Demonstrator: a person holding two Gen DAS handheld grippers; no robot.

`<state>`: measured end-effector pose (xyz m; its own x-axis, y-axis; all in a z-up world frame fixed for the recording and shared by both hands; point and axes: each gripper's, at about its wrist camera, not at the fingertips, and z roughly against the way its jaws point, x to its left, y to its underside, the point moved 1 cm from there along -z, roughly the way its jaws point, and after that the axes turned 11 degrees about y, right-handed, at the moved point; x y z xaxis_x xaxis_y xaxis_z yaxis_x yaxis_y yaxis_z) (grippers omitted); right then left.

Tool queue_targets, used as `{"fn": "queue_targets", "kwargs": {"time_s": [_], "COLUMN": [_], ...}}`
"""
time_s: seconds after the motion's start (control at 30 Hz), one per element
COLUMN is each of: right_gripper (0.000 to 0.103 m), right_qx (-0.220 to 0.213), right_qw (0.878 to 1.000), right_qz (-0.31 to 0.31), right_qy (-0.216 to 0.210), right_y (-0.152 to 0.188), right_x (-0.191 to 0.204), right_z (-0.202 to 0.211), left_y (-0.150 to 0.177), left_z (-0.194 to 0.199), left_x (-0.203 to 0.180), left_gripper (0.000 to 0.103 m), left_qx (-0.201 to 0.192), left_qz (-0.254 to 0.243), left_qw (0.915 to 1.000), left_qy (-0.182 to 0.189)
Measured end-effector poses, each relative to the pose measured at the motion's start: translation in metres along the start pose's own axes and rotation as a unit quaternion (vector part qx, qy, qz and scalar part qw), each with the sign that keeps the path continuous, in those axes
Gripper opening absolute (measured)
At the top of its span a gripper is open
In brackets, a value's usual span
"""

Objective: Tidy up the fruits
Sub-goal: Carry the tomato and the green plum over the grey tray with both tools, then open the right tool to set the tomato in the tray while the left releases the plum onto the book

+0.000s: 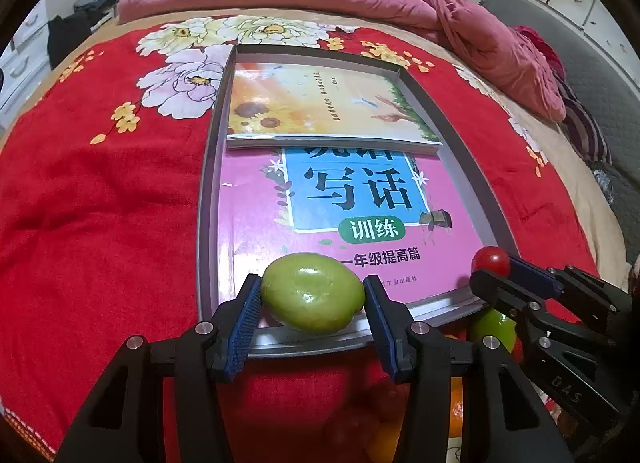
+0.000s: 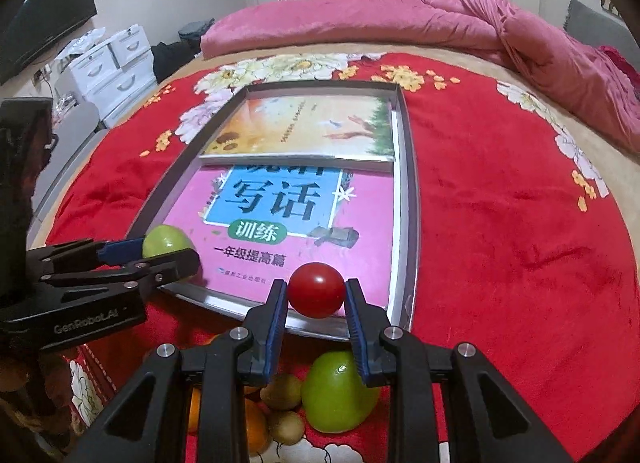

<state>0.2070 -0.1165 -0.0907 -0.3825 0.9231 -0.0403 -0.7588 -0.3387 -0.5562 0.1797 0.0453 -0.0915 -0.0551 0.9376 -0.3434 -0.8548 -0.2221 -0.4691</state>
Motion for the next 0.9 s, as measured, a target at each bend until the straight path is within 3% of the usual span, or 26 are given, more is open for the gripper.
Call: {"fn": "queue_targets", "kwargs": {"time_s": [0.53, 0.77, 0.9], "right_gripper": [0.033, 0.049, 0.052], "right_qx": [-0.001, -0.024, -0.035], "right_qw": [1.0, 1.0, 0.999], "right_qz": [-0.011, -0.012, -0.007], "right_qy": [-0.002, -0.008, -0.007], "right_y": [0.002, 0.001, 0.002], "right_x": [-0.003, -0.003, 0.0], "right_z": [-0.001, 0.012, 0.019], "left_y": [0.002, 0.003, 0.003], "left_z": [0.001, 0.003, 0.004], "left_x": [0.001, 0.0, 0.0], "left_gripper": [0.053, 0.053, 0.053], "left_qx": [0.002, 0.002, 0.002], "left_qz": [-0.004, -0.006, -0.006], "left_qw": [1.0, 1.0, 1.0], "left_qy": [-0.001, -0.002, -0.003]}}
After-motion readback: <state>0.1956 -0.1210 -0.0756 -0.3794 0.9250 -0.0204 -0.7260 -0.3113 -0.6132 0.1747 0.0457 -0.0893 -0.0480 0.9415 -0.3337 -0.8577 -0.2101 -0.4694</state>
